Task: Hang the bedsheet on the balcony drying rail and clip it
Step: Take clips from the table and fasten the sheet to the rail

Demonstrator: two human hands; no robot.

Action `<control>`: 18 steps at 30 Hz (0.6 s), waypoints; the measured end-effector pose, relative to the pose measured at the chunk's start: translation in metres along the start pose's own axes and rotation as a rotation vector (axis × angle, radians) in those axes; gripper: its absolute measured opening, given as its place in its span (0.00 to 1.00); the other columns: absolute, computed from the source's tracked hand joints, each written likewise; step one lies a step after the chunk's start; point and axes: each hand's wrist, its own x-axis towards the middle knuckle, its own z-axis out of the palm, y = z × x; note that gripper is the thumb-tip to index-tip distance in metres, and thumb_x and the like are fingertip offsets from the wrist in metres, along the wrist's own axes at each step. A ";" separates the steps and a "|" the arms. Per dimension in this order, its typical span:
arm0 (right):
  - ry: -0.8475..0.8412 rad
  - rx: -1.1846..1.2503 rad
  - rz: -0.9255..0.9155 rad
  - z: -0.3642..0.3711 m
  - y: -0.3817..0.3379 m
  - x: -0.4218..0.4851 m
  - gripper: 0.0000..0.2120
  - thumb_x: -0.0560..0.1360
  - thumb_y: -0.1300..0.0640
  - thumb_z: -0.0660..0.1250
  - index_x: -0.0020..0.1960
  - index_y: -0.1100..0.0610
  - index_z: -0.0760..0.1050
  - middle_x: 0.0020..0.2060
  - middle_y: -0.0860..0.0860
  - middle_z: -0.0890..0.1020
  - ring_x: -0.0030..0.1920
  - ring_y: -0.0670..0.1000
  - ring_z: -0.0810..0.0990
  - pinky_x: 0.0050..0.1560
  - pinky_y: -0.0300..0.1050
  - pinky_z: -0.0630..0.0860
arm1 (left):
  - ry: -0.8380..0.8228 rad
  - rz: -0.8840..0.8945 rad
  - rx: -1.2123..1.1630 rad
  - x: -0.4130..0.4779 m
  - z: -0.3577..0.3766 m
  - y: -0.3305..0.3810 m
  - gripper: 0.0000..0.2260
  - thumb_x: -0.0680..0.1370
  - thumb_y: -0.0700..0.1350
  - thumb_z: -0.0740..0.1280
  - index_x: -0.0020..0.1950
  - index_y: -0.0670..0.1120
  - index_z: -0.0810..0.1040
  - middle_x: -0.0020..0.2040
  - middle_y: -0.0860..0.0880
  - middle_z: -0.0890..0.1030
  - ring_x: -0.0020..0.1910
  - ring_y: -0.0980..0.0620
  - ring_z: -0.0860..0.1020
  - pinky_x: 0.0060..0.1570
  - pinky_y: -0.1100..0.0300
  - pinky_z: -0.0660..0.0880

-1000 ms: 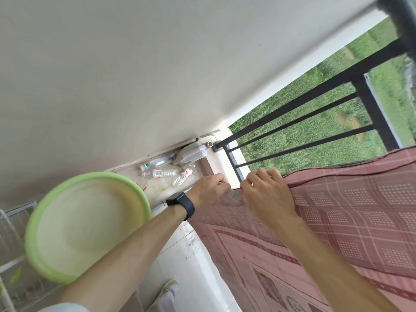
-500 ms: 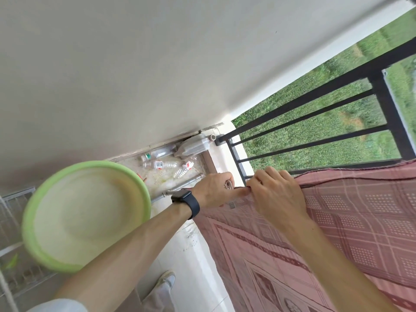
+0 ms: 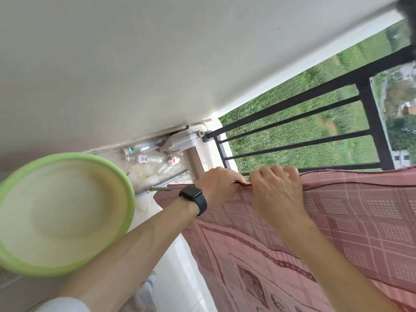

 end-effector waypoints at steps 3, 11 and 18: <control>-0.110 -0.072 0.128 -0.012 0.002 0.002 0.16 0.78 0.42 0.63 0.60 0.50 0.76 0.60 0.49 0.77 0.63 0.54 0.73 0.68 0.58 0.60 | 0.081 -0.002 -0.018 0.001 0.007 -0.012 0.11 0.78 0.56 0.64 0.53 0.57 0.84 0.45 0.53 0.86 0.44 0.50 0.82 0.41 0.54 0.79; -0.149 -0.022 0.087 -0.005 -0.016 0.029 0.06 0.81 0.58 0.62 0.50 0.52 0.77 0.44 0.47 0.79 0.52 0.51 0.76 0.66 0.54 0.64 | 0.124 -0.009 -0.045 0.008 0.007 -0.029 0.12 0.78 0.61 0.62 0.54 0.61 0.83 0.46 0.56 0.85 0.44 0.53 0.82 0.42 0.54 0.78; -0.057 -0.006 0.033 0.023 -0.012 0.022 0.06 0.70 0.63 0.74 0.46 0.57 0.81 0.40 0.51 0.84 0.43 0.53 0.81 0.54 0.55 0.76 | 0.038 -0.510 -0.815 -0.006 -0.011 -0.050 0.15 0.70 0.52 0.68 0.55 0.50 0.73 0.49 0.47 0.78 0.37 0.52 0.75 0.49 0.53 0.75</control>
